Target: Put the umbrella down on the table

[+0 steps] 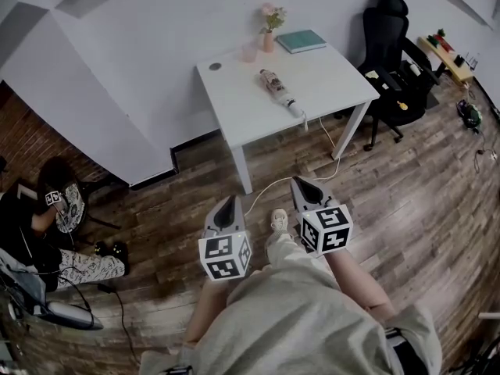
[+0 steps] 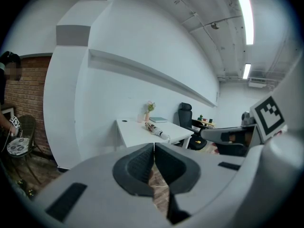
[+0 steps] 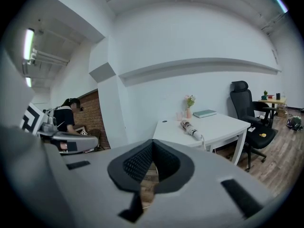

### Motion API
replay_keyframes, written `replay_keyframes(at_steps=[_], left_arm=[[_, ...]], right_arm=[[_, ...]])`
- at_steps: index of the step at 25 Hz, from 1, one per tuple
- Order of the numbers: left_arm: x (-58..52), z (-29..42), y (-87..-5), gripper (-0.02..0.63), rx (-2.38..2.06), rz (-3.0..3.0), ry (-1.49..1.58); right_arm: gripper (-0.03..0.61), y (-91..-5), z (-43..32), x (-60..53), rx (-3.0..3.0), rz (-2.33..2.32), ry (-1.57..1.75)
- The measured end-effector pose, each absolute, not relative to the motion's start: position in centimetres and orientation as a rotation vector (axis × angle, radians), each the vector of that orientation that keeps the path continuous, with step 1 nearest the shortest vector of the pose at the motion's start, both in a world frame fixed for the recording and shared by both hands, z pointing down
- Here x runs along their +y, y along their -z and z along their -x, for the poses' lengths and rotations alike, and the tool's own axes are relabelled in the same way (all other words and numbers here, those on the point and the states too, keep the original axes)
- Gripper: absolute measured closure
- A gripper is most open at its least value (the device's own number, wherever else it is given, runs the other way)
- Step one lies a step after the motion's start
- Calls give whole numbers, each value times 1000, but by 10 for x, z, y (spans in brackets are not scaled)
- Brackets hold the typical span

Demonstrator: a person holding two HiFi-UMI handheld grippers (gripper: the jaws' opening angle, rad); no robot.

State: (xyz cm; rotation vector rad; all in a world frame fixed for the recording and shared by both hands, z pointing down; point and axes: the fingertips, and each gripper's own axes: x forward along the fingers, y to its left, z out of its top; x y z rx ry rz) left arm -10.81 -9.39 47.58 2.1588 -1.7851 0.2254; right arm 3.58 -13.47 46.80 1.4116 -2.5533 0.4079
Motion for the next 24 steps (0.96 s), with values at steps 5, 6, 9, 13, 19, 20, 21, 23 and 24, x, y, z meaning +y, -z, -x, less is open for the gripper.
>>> replay_keyframes(at_steps=[5, 6, 9, 13, 19, 20, 21, 23, 24], left_arm=[[-95, 107, -475, 604, -1787, -2157, -219], [-96, 107, -475, 604, -1787, -2157, -217], [-98, 109, -472, 604, -1790, -2157, -209], [-100, 110, -471, 604, -1794, -2152, -205], [-102, 112, -473, 604, -1798, -2147, -208], [-103, 112, -473, 604, -1797, -2146, -207], [-104, 112, -473, 604, -1797, -2146, -207], [-107, 112, -473, 604, -1797, -2146, -204], [-108, 112, -473, 604, -1797, -2146, -203]], right_arm=[[580, -466, -37, -134, -2560, -1416, -396], [580, -465, -36, -134, -2562, -1416, -395], [580, -462, -34, -135, -2572, -1415, -392], [580, -461, -32, -135, -2579, -1408, -392], [580, -461, -31, -136, -2582, -1404, -389], [580, -460, -30, -137, -2582, -1405, -387], [580, -460, -30, -138, -2582, -1407, -386], [580, -460, -30, -140, -2584, -1409, -386], [580, -459, -30, -141, -2584, -1409, -386]])
